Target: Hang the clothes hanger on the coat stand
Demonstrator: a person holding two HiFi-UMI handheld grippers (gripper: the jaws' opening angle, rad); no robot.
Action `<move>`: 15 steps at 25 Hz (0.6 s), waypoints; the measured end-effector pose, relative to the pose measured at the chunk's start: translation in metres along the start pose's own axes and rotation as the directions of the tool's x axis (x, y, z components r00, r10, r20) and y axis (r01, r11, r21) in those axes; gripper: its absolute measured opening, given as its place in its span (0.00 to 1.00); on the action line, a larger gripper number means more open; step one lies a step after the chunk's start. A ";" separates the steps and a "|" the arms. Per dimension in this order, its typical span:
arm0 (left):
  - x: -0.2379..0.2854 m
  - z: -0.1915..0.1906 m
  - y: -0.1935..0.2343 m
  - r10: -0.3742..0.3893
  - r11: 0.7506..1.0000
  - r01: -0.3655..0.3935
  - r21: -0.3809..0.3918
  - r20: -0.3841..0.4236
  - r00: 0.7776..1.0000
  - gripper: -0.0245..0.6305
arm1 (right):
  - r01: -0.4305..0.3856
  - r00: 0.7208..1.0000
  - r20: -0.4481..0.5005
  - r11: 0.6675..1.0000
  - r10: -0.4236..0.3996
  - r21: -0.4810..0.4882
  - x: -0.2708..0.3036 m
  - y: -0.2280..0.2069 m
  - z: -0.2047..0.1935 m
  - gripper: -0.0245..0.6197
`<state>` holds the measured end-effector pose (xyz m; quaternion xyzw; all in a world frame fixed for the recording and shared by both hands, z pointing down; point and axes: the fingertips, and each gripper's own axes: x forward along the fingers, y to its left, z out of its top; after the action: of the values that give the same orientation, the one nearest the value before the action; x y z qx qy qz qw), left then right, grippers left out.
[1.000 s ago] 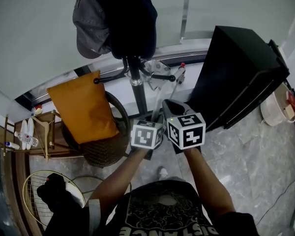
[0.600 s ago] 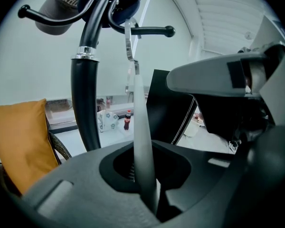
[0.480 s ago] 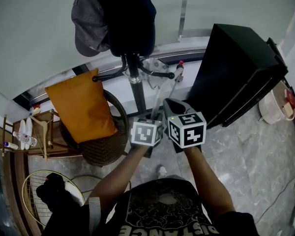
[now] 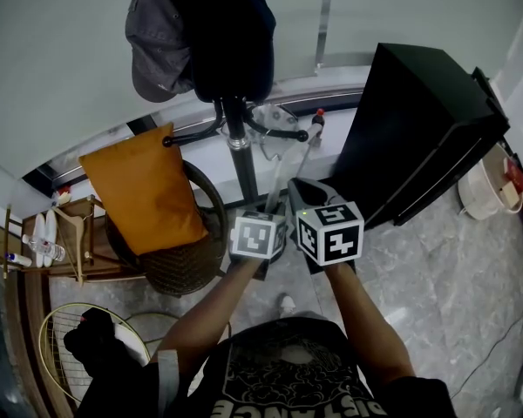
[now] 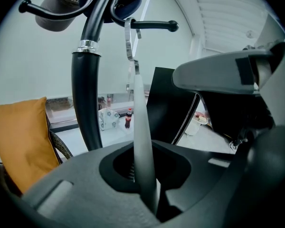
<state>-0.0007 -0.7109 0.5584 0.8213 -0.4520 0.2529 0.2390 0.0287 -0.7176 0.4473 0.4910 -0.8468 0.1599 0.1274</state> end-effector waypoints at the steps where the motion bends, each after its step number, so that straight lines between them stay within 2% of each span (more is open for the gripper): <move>1: 0.000 0.000 0.001 0.002 1.000 -0.002 0.002 0.000 1.000 0.10 | 0.000 1.000 -0.001 1.000 0.000 0.001 0.000 0.000 -0.001 0.04; 5: 0.001 0.000 0.003 0.001 1.000 -0.001 0.004 0.000 1.000 0.10 | 0.002 1.000 -0.006 1.000 -0.002 0.005 -0.001 -0.002 -0.004 0.04; 10: 0.003 0.007 0.000 -0.036 0.999 0.036 0.005 0.056 0.998 0.10 | -0.001 1.000 -0.008 1.000 0.001 0.008 -0.001 -0.001 -0.006 0.04; 15: -0.007 0.014 0.003 -0.029 1.000 0.029 -0.003 0.083 0.996 0.11 | -0.004 1.000 -0.015 1.000 0.004 0.004 0.000 0.002 -0.010 0.04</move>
<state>-0.0042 -0.7165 0.5442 0.8371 -0.4500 0.2143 0.2255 0.0276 -0.7130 0.4562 0.4882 -0.8466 0.1655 0.1324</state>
